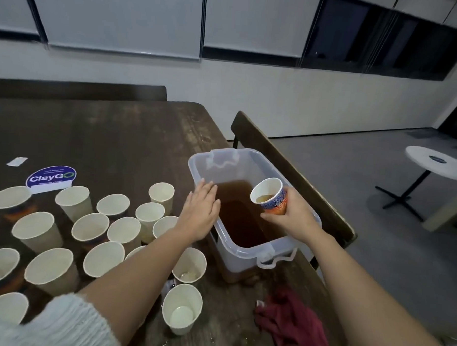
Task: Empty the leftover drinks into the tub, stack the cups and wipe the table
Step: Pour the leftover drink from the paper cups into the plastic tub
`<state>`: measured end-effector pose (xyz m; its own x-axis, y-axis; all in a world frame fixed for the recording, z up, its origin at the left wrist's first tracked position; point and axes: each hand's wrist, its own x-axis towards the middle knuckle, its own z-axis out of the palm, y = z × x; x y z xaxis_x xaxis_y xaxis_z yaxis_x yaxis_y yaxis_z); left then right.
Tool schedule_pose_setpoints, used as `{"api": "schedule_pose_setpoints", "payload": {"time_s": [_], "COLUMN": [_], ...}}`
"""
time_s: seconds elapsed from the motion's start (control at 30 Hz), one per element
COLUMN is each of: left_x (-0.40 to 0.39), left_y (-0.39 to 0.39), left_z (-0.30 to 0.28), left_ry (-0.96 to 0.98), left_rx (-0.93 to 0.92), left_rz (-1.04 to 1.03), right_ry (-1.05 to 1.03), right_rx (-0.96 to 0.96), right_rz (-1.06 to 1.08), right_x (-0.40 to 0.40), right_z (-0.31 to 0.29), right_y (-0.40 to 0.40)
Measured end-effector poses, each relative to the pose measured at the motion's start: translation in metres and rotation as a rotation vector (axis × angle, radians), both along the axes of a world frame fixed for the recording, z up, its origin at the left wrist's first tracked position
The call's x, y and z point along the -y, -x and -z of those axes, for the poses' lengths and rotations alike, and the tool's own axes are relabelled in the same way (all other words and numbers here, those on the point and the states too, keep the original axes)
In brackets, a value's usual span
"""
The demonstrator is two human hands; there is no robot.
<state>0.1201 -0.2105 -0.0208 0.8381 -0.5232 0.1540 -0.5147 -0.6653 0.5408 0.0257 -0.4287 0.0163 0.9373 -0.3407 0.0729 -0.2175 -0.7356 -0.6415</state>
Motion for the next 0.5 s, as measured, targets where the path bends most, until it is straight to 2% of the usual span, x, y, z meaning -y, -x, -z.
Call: {"api": "schedule_pose_setpoints", "payload": {"time_s": [0.23,0.5], "left_x": [-0.0001,-0.0001], "left_y": [0.0012,0.0025], "left_z": [0.0056,0.0042], "left_ry": [0.115,0.127], "left_rx": [-0.021,-0.029], "left_rz": [-0.003,-0.008], "right_ry": [0.121,0.171], "right_rx": [-0.103,-0.115], "right_rz": [-0.017,-0.012], "right_x": [-0.0037,-0.0043], "right_z": [0.005,0.0079], "right_y": [-0.003,-0.0062]}}
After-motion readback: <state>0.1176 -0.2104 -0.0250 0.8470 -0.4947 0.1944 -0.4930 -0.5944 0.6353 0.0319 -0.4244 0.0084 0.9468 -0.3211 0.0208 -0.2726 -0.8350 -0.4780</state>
